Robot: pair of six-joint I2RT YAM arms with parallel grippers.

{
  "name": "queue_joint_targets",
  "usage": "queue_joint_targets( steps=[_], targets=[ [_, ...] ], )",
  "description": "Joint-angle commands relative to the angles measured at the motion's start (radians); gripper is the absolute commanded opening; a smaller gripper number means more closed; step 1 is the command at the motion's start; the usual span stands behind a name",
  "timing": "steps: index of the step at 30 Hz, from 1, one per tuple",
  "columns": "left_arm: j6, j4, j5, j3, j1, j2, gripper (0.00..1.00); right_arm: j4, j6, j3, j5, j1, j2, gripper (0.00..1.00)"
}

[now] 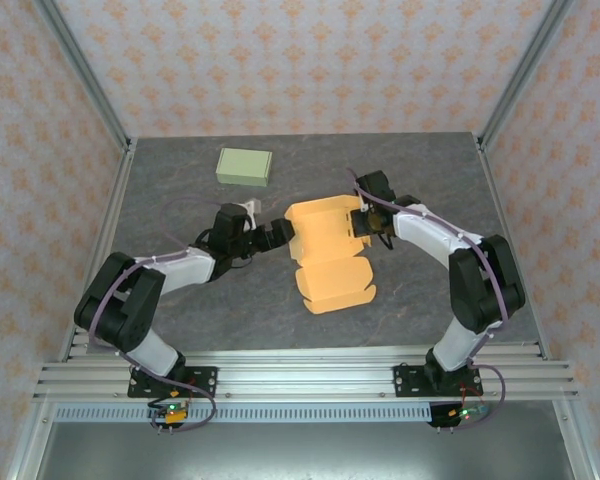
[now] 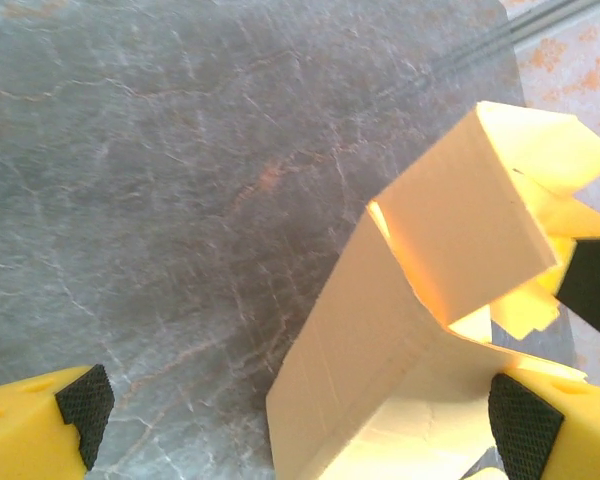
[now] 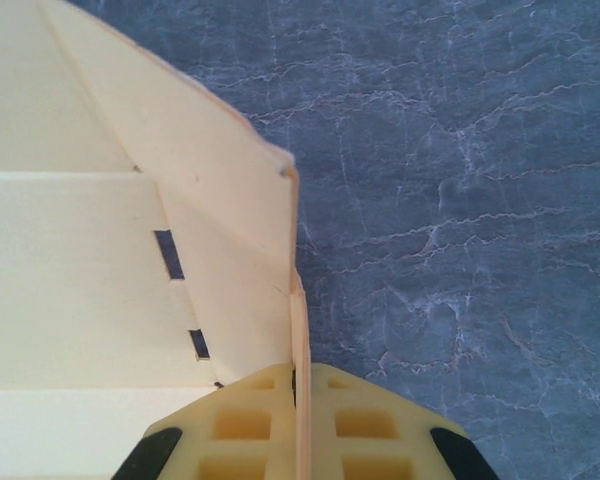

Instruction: Fold the paper box

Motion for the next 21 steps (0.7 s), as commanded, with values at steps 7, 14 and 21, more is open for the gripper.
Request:
queue_joint_targets(
  steps=[7, 14, 21],
  targets=[
    [0.095, -0.148, -0.145, 0.016, -0.074, -0.166, 1.0, 0.037, 0.019, -0.023, 0.03, -0.014, -0.035, 0.0],
    [0.146, -0.243, -0.211, 0.081, -0.079, -0.037, 0.97, 0.082, 0.022, -0.047, -0.029, -0.015, -0.053, 0.0],
    [0.208, -0.209, -0.238, 0.083, -0.08, 0.032, 0.53, 0.098, 0.022, -0.057, -0.042, -0.014, -0.055, 0.0]
  ],
)
